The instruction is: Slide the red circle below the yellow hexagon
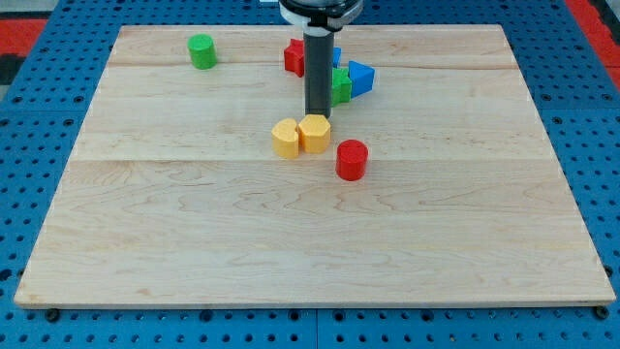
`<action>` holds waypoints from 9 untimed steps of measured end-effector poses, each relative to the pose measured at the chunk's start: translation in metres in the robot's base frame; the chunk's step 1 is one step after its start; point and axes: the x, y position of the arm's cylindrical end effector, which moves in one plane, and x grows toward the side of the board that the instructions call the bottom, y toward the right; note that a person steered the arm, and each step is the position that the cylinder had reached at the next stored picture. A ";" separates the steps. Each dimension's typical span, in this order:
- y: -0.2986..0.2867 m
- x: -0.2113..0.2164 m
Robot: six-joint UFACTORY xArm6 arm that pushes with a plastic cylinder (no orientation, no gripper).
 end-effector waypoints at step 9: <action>0.068 0.071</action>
